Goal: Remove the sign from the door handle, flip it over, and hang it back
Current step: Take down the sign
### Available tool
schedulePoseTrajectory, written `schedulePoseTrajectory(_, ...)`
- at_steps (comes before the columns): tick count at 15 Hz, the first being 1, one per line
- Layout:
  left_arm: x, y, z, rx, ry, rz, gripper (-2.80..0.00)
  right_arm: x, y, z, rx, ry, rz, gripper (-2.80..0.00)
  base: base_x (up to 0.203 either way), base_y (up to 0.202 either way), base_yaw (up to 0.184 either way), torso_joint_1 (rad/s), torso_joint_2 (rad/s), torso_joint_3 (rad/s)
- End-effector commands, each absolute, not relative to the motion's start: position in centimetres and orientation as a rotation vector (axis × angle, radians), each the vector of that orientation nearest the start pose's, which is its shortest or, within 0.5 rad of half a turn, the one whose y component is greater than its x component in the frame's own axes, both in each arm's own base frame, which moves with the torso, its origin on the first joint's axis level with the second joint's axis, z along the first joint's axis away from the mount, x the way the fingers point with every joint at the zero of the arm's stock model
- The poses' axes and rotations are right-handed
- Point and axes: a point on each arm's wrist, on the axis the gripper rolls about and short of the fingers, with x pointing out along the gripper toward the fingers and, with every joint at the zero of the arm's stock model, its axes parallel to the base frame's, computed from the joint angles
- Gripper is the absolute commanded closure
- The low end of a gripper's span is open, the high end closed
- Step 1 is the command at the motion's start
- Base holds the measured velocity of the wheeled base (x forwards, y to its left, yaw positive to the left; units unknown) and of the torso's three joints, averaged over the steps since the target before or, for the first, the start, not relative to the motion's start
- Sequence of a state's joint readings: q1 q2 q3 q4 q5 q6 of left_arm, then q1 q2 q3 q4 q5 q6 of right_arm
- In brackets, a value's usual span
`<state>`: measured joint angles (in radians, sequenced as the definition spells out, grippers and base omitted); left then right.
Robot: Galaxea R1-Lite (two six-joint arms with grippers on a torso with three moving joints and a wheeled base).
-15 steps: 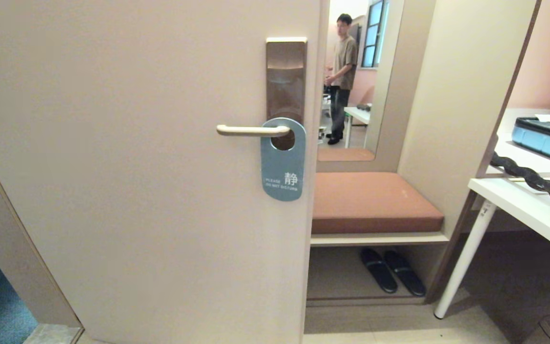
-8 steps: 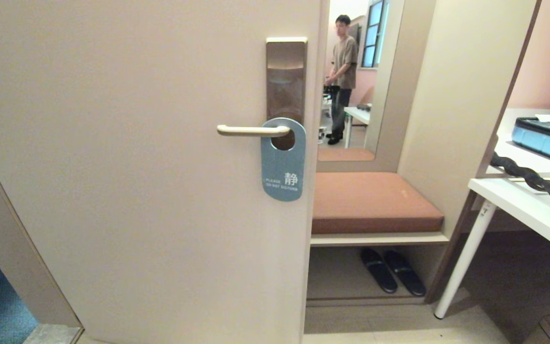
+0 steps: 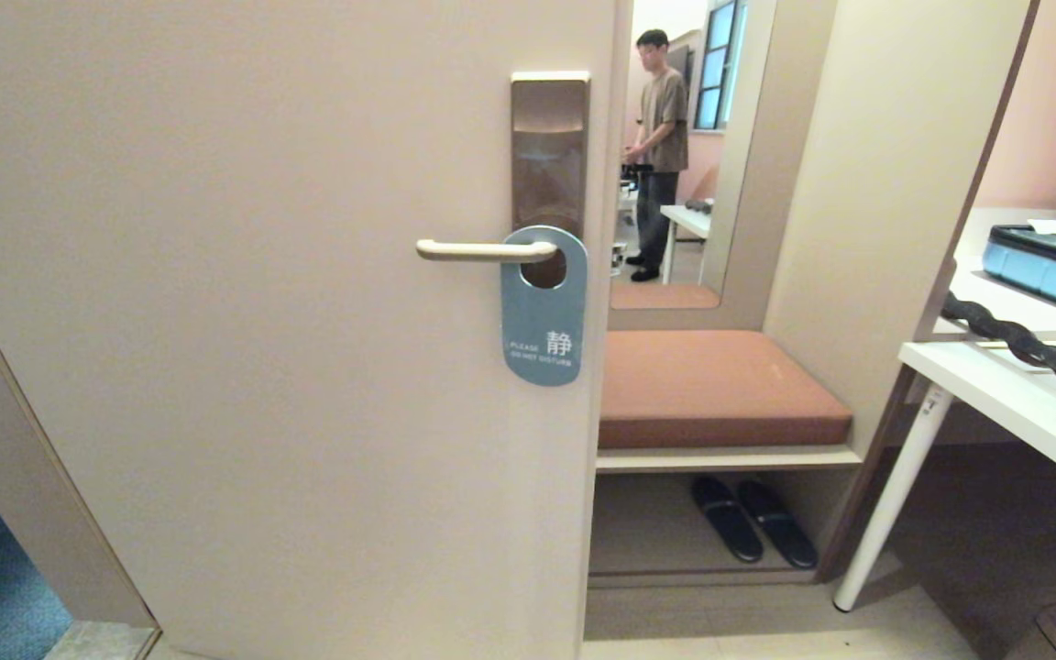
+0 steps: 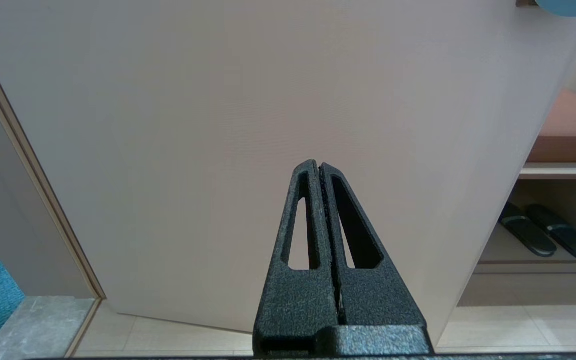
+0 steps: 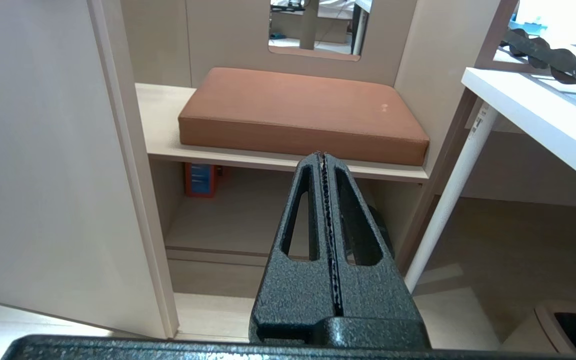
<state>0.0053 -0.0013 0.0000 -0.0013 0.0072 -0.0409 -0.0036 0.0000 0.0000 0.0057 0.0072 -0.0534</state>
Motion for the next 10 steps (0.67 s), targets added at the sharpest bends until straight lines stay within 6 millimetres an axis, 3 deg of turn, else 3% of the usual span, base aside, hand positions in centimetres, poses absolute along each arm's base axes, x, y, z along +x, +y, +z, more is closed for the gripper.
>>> schedulePoseTrajectory(1,-2.28,0.0,7.56,-0.041,-0.002,0.014,0.0,-2.28,0.02,7.47,-0.054,0.008,0.005,0.0,0.0,0.0,0.0,0.0,0.0,0.0)
schedulePoseTrajectory(10,-2.28,0.0,7.56,-0.041,-0.002,0.014,0.0,-2.29,0.03,7.56,-0.051,0.001,0.006,0.0,0.0,0.0,0.0,0.0,0.0,0.0)
